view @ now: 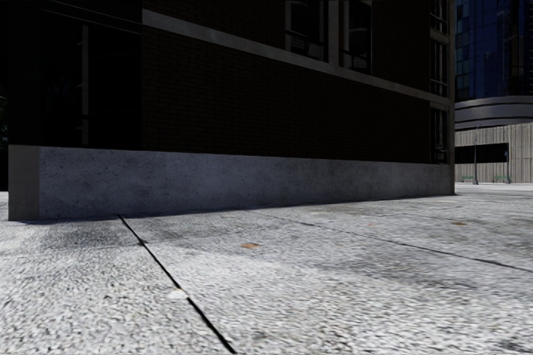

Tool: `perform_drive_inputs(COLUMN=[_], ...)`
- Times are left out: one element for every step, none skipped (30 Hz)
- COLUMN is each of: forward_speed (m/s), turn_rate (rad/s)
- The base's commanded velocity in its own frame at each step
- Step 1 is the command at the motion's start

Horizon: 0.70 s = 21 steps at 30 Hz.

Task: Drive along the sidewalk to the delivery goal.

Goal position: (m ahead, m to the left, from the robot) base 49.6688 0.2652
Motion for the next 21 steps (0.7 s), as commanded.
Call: perform_drive_inputs(forward_speed=[1.58,1.59,1.61,1.63,1.64,1.65,1.65,1.65,1.66,1.68,1.69,1.69,1.7,1.7,1.71,1.71,1.72,1.72,1.72,1.72,1.73], turn_rate=[-0.39,-0.39,-0.39,-0.39,-0.39,-0.39,-0.39,-0.39,-0.39,-0.39,-0.39,-0.39,-0.39,-0.39,-0.39,-0.39,-0.39,-0.39,-0.39,-0.39,-0.39])
